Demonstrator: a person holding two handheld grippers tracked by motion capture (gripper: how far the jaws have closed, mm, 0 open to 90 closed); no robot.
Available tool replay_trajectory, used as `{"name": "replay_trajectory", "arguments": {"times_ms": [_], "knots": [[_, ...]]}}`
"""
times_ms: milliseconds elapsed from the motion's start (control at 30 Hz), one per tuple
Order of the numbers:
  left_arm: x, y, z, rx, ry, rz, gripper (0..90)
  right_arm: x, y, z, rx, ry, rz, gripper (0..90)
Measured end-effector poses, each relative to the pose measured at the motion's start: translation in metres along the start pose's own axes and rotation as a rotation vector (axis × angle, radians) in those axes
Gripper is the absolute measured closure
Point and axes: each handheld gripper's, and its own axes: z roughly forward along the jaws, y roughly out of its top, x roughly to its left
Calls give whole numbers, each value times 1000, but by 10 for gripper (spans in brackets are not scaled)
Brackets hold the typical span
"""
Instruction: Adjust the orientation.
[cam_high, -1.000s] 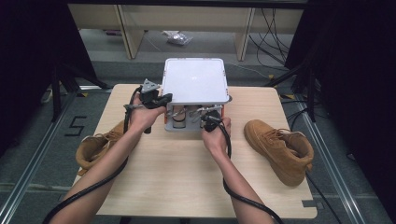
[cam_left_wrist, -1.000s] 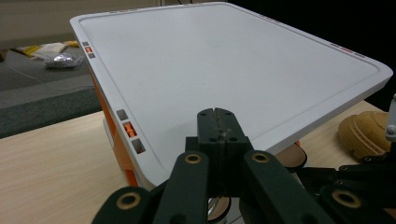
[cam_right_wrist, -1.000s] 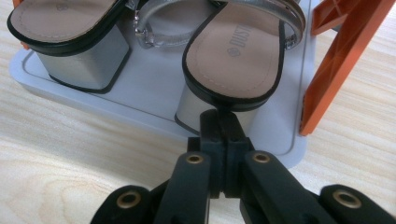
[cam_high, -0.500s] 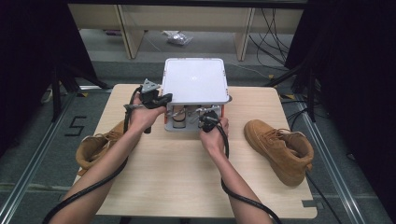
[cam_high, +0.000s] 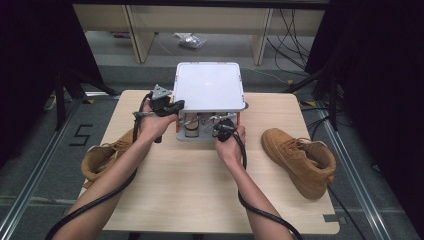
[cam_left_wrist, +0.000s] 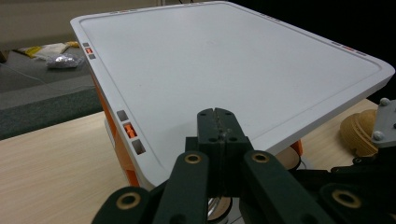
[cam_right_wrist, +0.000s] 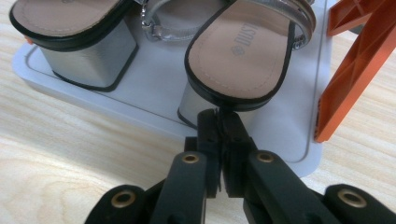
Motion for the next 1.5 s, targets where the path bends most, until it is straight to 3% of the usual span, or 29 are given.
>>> {"name": "replay_trajectory", "arguments": {"times_ms": [100,367,400,467,567,633,767,933,967,1067,1133,1400,1500], "knots": [[0,0,0,1,-1,-1,899,0,-2,-5,-13,20,28,863],[0,0,0,3,0,-1,897,-13,-10,-39,-55,56,-4,761],[0,0,0,2,2,-2,895,-14,-13,-44,-55,69,13,744],[0,0,0,1,7,-7,888,-20,-19,-54,-70,73,-7,705],[1,2,-1,7,9,-16,869,-24,-30,-67,-59,122,35,658],[1,2,-2,11,12,-23,856,-29,-39,-74,-78,123,14,625],[3,3,-9,6,8,-36,814,-35,-56,-86,-111,129,22,564],[8,2,-25,-5,21,-29,755,-38,-73,-93,-154,134,33,520],[10,2,-29,-1,25,-26,744,-37,-76,-95,-147,146,57,515],[16,-1,-43,-2,33,-34,702,-38,-83,-96,-176,164,54,500],[21,-3,-52,0,38,-32,674,-37,-86,-99,-163,161,74,493],[35,-19,-93,16,47,-31,633,-38,-96,-99,-176,186,77,480],[41,-26,-111,16,58,-39,627,-38,-98,-103,-173,168,81,478]]}}
